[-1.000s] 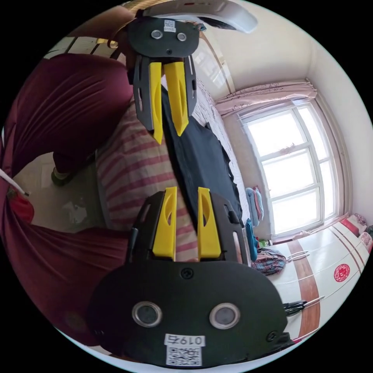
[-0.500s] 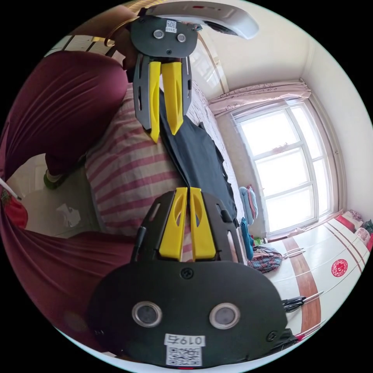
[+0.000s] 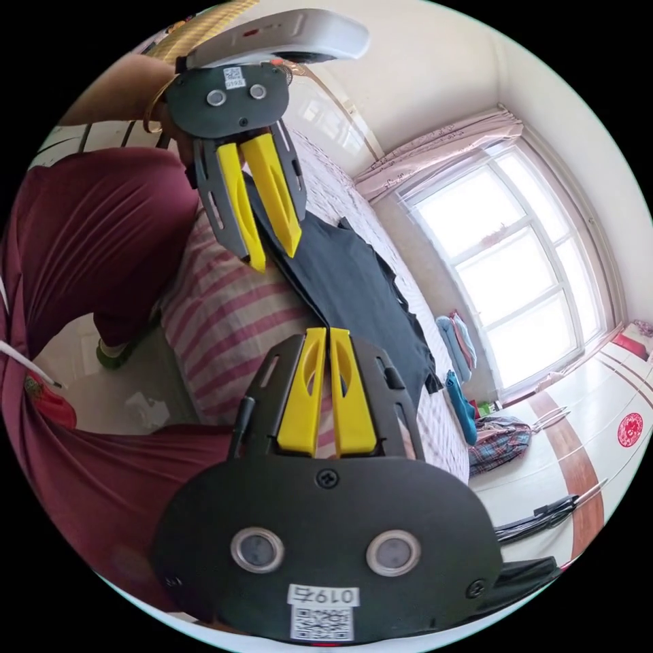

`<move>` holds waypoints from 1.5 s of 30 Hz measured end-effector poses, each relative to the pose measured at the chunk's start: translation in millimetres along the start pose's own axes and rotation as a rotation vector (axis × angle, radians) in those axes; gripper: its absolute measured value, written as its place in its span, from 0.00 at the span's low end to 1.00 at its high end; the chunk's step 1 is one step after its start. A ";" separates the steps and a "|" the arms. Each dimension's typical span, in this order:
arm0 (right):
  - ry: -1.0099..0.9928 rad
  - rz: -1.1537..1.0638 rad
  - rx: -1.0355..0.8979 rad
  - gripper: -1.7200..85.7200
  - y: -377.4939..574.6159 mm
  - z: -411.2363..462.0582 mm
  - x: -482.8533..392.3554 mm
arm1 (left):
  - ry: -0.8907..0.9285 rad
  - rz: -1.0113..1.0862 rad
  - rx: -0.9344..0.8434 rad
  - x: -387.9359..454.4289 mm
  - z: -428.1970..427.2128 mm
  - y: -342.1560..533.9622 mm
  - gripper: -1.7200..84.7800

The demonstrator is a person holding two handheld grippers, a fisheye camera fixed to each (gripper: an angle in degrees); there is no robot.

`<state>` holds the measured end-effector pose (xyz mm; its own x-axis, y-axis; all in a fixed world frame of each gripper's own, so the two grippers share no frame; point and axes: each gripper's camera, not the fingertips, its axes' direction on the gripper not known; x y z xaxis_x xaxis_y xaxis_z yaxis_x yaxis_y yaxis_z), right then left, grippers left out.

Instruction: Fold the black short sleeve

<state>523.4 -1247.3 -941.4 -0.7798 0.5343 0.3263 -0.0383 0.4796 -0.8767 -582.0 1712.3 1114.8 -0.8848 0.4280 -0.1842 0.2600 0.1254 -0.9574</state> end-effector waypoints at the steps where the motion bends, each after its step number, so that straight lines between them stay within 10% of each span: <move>1: 0.000 0.001 0.001 0.01 -0.1 0.1 0.6 | -0.022 -0.010 -0.009 0.0 1.3 -2.4 0.08; 45: 0.003 -0.216 -0.108 0.05 -24.4 -15.3 -9.3 | -0.034 0.116 -0.124 -40.3 36.5 -46.6 0.03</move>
<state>541.2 -1253.2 -917.7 -0.7586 0.4136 0.5034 -0.1369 0.6542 -0.7438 -572.5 1656.5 1158.7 -0.8584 0.4152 -0.3011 0.4047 0.1875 -0.8950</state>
